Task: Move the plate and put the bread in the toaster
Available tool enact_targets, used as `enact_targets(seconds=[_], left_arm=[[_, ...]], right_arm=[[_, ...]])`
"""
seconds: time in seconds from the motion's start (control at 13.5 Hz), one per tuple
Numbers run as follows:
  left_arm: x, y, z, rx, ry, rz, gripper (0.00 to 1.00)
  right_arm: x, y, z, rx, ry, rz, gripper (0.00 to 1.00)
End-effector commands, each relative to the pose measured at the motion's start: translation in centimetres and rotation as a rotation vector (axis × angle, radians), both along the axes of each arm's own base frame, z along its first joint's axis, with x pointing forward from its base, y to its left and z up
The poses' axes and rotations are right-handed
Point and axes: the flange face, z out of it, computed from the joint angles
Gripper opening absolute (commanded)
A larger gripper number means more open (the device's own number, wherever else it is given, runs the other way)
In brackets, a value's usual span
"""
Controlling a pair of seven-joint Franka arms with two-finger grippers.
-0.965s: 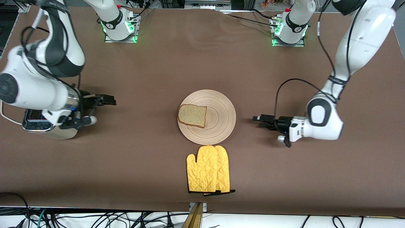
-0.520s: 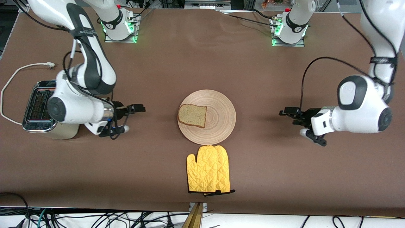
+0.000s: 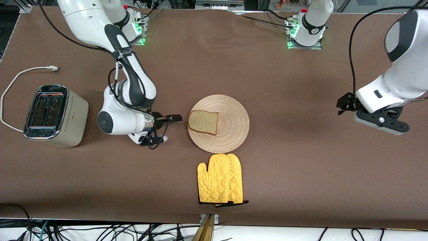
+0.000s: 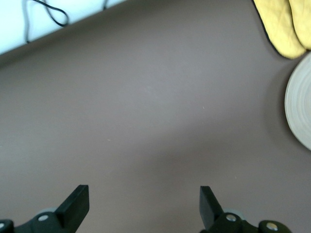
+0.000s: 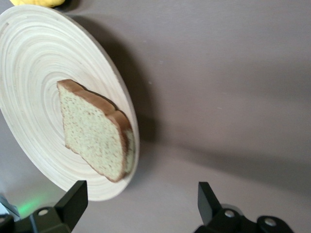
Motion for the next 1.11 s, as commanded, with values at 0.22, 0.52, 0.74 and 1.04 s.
enact_targets(seconds=[0.22, 0.52, 0.74, 1.04], left_arm=[[-5.9, 0.2, 0.0, -0.033, 0.058, 0.248, 1.00], [-6.7, 1.2, 0.7, -0.119, 0.049, 0.299, 1.00], [-6.6, 0.7, 1.7, -0.112, 0.084, 0.289, 1.00], [-6.4, 1.5, 1.5, -0.109, 0.086, 0.301, 1.00]], right_arm=[[-0.8, 4.3, -1.8, 0.017, -0.045, -0.017, 1.00], [-1.9, 7.1, -2.5, 0.005, -0.103, 0.010, 0.90], [-2.0, 7.1, -3.4, -0.008, -0.099, 0.019, 0.81], [-1.9, 6.7, -4.0, -0.066, -0.136, 0.071, 0.66]])
